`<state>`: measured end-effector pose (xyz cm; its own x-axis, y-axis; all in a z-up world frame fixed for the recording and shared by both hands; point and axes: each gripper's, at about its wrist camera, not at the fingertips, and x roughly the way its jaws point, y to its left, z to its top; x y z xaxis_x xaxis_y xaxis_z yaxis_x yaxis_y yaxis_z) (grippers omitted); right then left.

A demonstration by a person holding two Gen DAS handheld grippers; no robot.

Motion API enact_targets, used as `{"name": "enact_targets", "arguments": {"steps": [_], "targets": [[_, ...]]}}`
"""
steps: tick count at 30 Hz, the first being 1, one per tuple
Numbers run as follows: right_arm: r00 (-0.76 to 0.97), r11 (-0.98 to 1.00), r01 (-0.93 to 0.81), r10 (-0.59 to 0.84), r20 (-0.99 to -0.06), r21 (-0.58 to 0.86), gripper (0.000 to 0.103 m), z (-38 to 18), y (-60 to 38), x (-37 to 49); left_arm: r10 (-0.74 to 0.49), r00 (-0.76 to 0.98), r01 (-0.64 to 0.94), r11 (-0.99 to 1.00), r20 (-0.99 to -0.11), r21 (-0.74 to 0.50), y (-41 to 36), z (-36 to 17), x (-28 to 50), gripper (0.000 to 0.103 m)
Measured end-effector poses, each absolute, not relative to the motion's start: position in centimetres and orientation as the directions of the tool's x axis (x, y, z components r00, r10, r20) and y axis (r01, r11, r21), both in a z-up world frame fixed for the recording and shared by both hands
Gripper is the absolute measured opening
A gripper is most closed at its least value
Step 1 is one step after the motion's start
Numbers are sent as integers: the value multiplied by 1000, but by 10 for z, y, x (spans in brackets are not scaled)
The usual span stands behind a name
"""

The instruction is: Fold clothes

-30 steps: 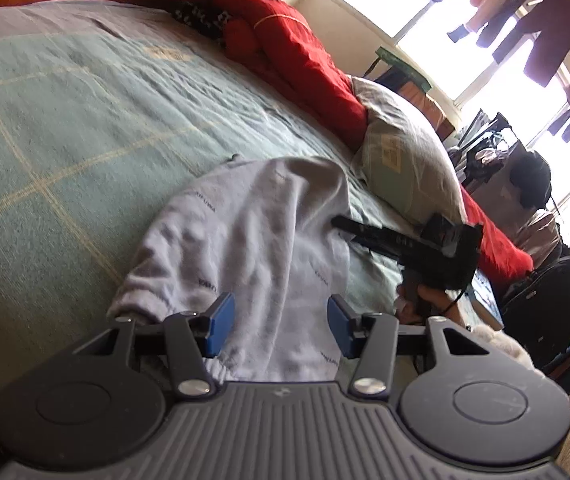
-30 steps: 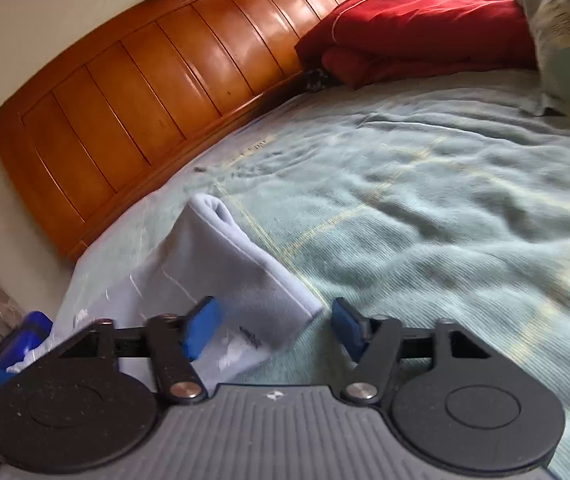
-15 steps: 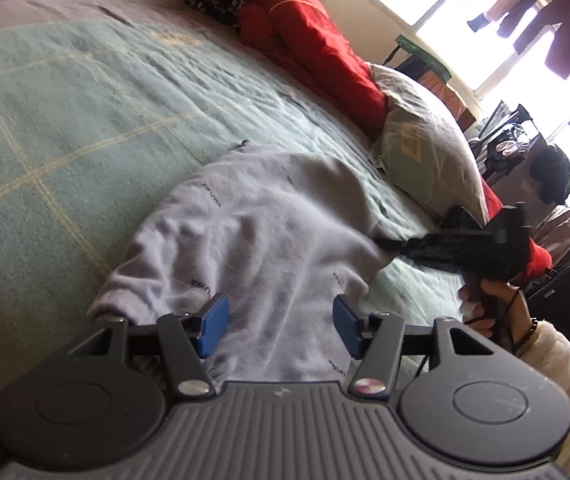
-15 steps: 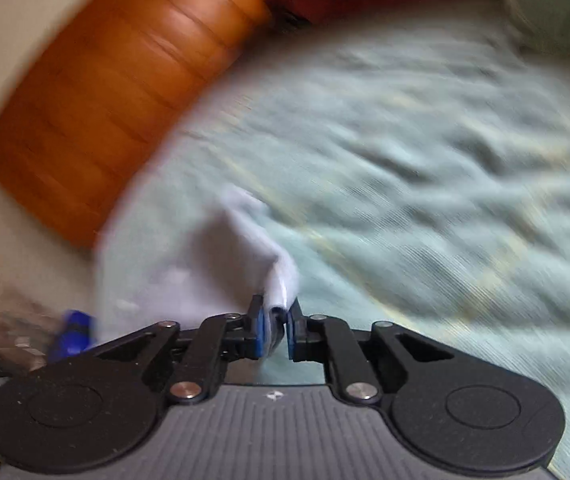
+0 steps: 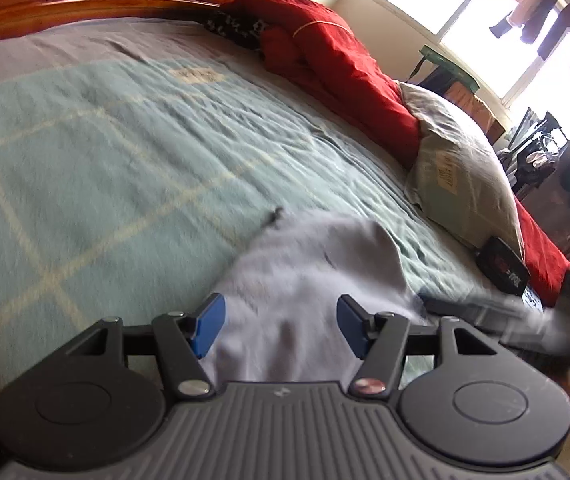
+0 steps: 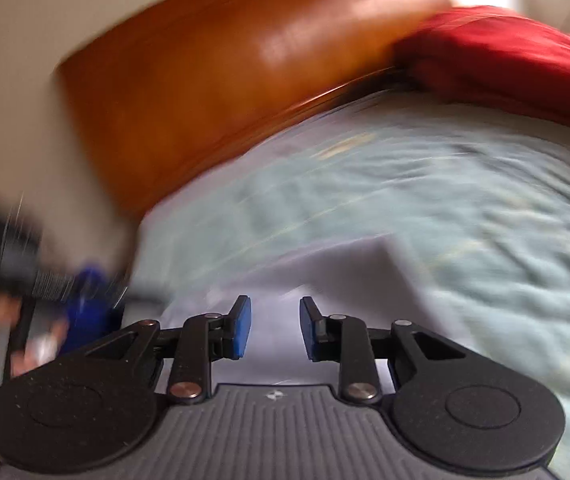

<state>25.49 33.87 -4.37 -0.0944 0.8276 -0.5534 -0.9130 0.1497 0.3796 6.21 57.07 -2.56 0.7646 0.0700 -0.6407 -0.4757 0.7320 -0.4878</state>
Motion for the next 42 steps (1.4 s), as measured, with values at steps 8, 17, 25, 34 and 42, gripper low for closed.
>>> {"name": "enact_targets", "arguments": {"steps": [8,17,25,34,42], "targets": [[-149,139,-899,795,-588,415,27,-94,347,245,20,784,-483,648,-620,-589,618,-48,110,55],[-141,134,-892,825,-547,432,29,-93,329,237,-61,733,-498,631,-678,-595,638,-84,181,37],[-123,88,-932,837,-533,352,48,-85,322,220,-38,717,-514,646,-696,-564,627,-88,199,21],[-117,83,-933,850,-513,350,51,-85,319,219,142,785,-488,742,-604,-460,609,-48,194,6],[-119,83,-929,856,-504,361,57,-86,316,220,147,799,-481,738,-583,-473,610,-28,182,9]]}}
